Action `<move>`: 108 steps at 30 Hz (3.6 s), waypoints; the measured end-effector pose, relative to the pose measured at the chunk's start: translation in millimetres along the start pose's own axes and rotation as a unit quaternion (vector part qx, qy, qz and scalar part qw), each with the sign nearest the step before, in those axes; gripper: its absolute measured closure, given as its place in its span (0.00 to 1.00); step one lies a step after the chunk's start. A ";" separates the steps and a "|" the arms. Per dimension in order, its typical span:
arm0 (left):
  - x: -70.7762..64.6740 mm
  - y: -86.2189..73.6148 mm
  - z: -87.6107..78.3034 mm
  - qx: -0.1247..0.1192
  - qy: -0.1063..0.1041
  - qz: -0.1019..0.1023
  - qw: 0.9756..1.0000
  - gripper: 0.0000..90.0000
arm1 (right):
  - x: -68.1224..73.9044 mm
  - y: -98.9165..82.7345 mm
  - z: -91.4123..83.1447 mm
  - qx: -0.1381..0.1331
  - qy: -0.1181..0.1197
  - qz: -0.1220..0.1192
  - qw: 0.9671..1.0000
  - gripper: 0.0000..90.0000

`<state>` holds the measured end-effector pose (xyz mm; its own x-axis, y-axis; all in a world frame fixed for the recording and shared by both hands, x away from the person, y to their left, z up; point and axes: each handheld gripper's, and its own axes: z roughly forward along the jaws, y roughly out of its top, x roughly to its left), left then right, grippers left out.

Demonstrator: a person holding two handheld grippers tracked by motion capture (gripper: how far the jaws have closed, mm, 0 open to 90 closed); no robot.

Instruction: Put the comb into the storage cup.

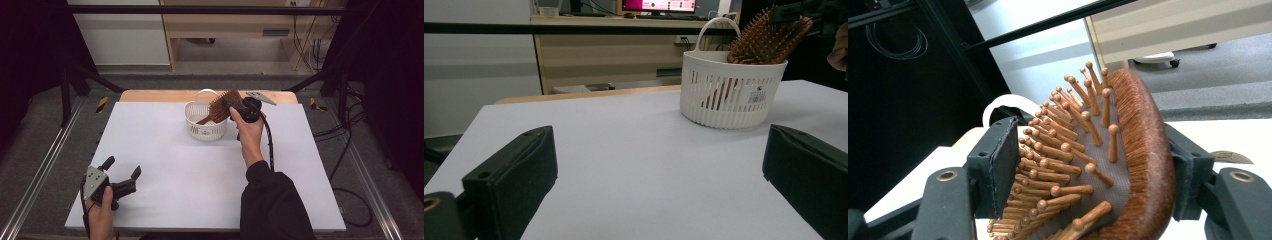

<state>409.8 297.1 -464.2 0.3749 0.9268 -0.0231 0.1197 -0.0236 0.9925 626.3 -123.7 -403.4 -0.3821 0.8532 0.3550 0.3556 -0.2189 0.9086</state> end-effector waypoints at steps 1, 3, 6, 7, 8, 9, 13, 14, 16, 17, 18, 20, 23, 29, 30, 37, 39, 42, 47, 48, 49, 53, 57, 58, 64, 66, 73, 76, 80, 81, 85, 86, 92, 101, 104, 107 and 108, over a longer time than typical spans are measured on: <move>0.0 0.0 0.0 0.000 0.000 0.000 1.000 0.01 | -0.2 0.0 0.1 0.000 -0.001 0.000 1.000 0.37; -0.1 0.0 0.0 0.000 0.000 0.000 1.000 0.01 | -0.8 0.1 -0.1 0.002 -0.002 0.002 1.000 0.36; 0.0 0.0 0.0 0.000 0.000 0.000 1.000 0.01 | -1.7 0.4 0.0 0.004 -0.001 0.005 1.000 0.33; 0.0 0.0 0.0 0.000 0.000 0.000 1.000 0.01 | -1.9 0.7 0.1 0.009 -0.002 0.006 1.000 0.30; -0.1 0.0 0.0 0.000 0.000 0.000 1.000 0.01 | -2.0 0.5 0.3 0.010 -0.006 0.003 1.000 0.28; -0.1 0.1 -0.1 0.000 0.000 0.000 1.000 0.01 | -2.6 0.2 0.0 0.012 -0.010 -0.001 1.000 0.26; 0.1 -0.1 0.0 0.001 0.000 0.001 1.000 0.01 | -3.1 0.4 -2.0 0.012 -0.010 -0.010 1.000 0.23; 0.1 -0.1 -0.1 0.001 0.000 0.001 1.000 0.01 | -2.7 0.7 -2.3 0.012 -0.012 -0.013 1.000 0.22; 0.2 -0.1 -0.1 0.001 0.000 0.001 1.000 0.01 | -1.6 1.8 -3.6 0.010 -0.014 -0.024 1.000 0.19; 0.3 -0.2 0.0 0.001 0.000 0.000 1.000 0.01 | -0.8 2.5 -4.4 0.008 -0.017 -0.028 0.999 0.18; 0.2 -0.2 0.0 0.001 0.000 0.000 1.000 0.01 | -0.7 3.2 -5.3 0.007 -0.018 -0.031 0.999 0.18; 0.0 -0.1 -0.1 0.001 0.000 0.001 1.000 0.01 | -0.7 4.4 -7.0 0.005 -0.021 -0.035 0.999 0.17; 0.0 -0.2 0.0 0.002 0.000 0.001 1.000 0.01 | -1.1 5.7 -9.9 0.005 -0.024 -0.040 0.999 0.17; 0.0 -0.1 -0.1 0.001 0.000 0.002 1.000 0.01 | -0.1 8.4 -14.7 0.000 -0.034 -0.066 0.997 0.13; 0.1 -0.1 -0.1 0.001 0.001 0.002 1.000 0.01 | 0.7 8.4 -15.2 0.000 -0.035 -0.072 0.997 0.12; 0.0 -0.2 -0.1 0.001 0.001 0.002 1.000 0.01 | 1.6 9.6 -17.2 -0.005 -0.044 -0.081 0.996 0.12; 0.0 -0.1 -0.2 0.001 0.001 0.002 1.000 0.01 | 1.4 9.8 -17.9 -0.004 -0.046 -0.085 0.995 0.12; -0.3 -0.2 -0.1 0.001 0.000 0.002 1.000 0.01 | 0.3 9.9 -19.7 -0.004 -0.045 -0.089 0.995 0.12; -0.5 -0.2 0.2 0.002 0.000 0.002 1.000 0.01 | -1.2 11.0 -23.6 0.000 -0.055 -0.103 0.993 0.15; -0.5 -0.3 0.1 0.002 0.000 0.002 1.000 0.01 | -1.4 11.6 -24.7 -0.001 -0.054 -0.105 0.993 0.15; -0.5 -0.3 0.1 0.002 0.000 0.002 1.000 0.01 | -1.5 12.4 -25.9 -0.004 -0.055 -0.108 0.993 0.15; -0.1 -0.3 -0.1 0.002 0.000 0.002 1.000 0.01 | -1.2 16.4 -31.2 -0.009 -0.048 -0.110 0.993 0.16; 0.2 -0.2 -0.1 0.002 0.000 0.002 1.000 0.01 | -1.0 19.6 -37.0 -0.015 -0.052 -0.117 0.992 0.12; 0.1 -0.3 -0.1 0.003 0.000 0.002 1.000 0.01 | -1.3 20.7 -38.8 -0.020 -0.054 -0.121 0.991 0.12; -0.4 -0.4 -0.5 0.002 0.000 0.003 1.000 0.01 | -6.3 27.2 -51.9 -0.045 -0.061 -0.128 0.989 0.07; -1.7 0.1 -0.3 -0.003 -0.004 0.003 1.000 0.01 | -8.2 29.1 -56.6 -0.053 -0.074 -0.136 0.986 0.05; -9.0 -0.4 2.7 0.006 -0.012 0.022 1.000 0.01 | -18.5 28.4 -71.9 -0.059 -0.065 -0.132 0.987 0.06; -7.5 -1.7 2.7 0.007 -0.011 0.016 1.000 0.01 | -23.0 30.4 -83.4 -0.068 -0.062 -0.126 0.988 0.05; -5.2 -1.6 1.5 0.008 -0.008 0.015 1.000 0.01 | -27.3 35.8 -101.0 -0.079 -0.059 -0.131 0.987 0.04; -4.8 -1.2 1.0 0.006 -0.007 0.015 1.000 0.01 | -28.2 36.9 -105.2 -0.082 -0.057 -0.132 0.986 0.04; -3.9 -1.7 0.5 0.005 -0.003 0.016 1.000 0.01 | -34.4 40.4 -121.0 -0.095 -0.061 -0.130 0.985 0.04; -3.6 -1.9 0.1 0.005 -0.003 0.017 1.000 0.01 | -36.4 41.2 -124.4 -0.097 -0.063 -0.129 0.985 0.04; -1.5 -1.9 -3.5 0.003 0.007 0.030 1.000 0.01 | -47.1 41.7 -144.6 -0.106 -0.056 -0.129 0.984 0.04; 2.2 -4.0 -6.8 0.004 0.014 0.037 0.999 0.01 | -58.7 43.6 -171.7 -0.119 -0.045 -0.136 0.982 0.03; 4.3 -3.0 -8.6 0.001 0.016 0.034 0.999 0.01 | -61.2 43.1 -179.7 -0.123 -0.048 -0.142 0.981 0.03; 6.3 -3.1 -10.4 0.000 0.018 0.029 0.999 0.01 | -64.3 40.2 -187.3 -0.125 -0.053 -0.144 0.980 0.03; 7.0 -2.9 -11.1 -0.001 0.018 0.028 0.999 0.01 | -64.7 39.0 -189.6 -0.124 -0.054 -0.143 0.981 0.03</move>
<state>401.9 307.8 -465.8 0.3477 0.9369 0.0374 0.0980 -0.0759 0.9923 503.2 -277.2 -349.3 -0.3393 0.9384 0.0651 0.0241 -0.0605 0.9979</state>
